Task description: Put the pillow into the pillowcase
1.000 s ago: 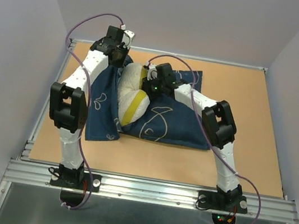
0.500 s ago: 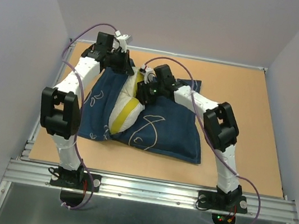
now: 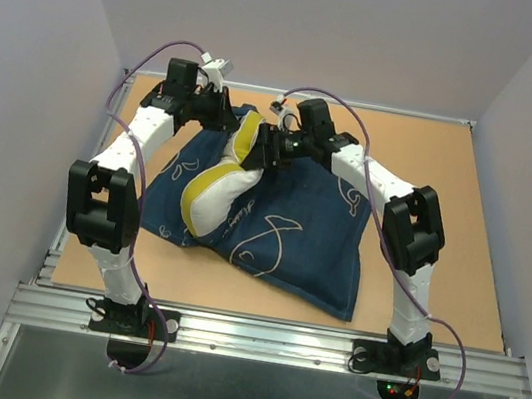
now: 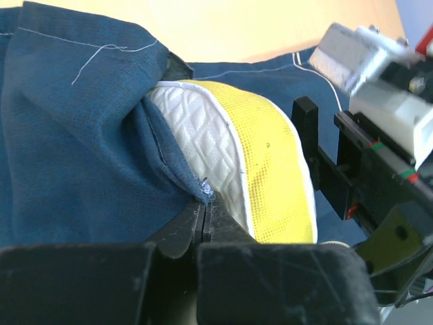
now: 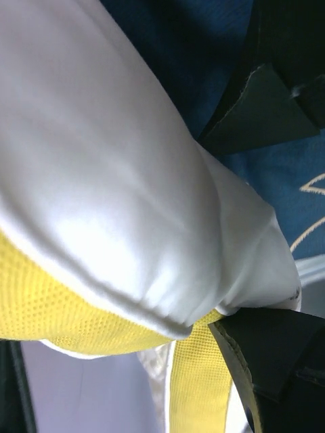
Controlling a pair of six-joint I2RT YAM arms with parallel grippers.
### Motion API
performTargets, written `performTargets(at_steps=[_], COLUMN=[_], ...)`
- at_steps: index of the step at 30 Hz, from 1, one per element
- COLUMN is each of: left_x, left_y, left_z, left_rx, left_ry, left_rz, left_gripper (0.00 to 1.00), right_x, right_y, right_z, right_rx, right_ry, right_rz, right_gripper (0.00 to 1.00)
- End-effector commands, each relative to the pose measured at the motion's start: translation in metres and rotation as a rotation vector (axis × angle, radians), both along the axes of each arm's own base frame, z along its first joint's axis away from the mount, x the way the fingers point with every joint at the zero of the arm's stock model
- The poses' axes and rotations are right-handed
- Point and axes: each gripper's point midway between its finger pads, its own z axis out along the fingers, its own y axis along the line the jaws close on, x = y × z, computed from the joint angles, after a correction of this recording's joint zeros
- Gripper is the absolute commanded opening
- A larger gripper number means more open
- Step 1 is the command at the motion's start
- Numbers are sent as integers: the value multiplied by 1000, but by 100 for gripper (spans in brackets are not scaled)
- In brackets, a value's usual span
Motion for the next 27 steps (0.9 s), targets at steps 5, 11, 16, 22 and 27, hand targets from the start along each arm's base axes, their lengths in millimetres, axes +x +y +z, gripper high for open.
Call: performTargets(at_steps=[5,11,16,22,27], left_x=[-11,-17,-23,-27,-33], left_y=[-7,-7,-11,-19,-29], left_z=[23,22,24,33,40], left_rx=[-56,-56,-58,-59,-66], left_ry=[-45,-39,-48,-78,-94], left_rz=[-30,-35,-51,-76,-109], left_gripper=[0,0,0,0,0], right_x=[6,12,22,55,61], right_y=[-7,-8,-9,-9,3], right_z=[63,76,91,69,17], right_rx=[239,275,310,273,134], right_ry=[100,141,144,163,158], right_rz=[-1,-32,-102,-276,-329], right_gripper=[90,100,100,100,69])
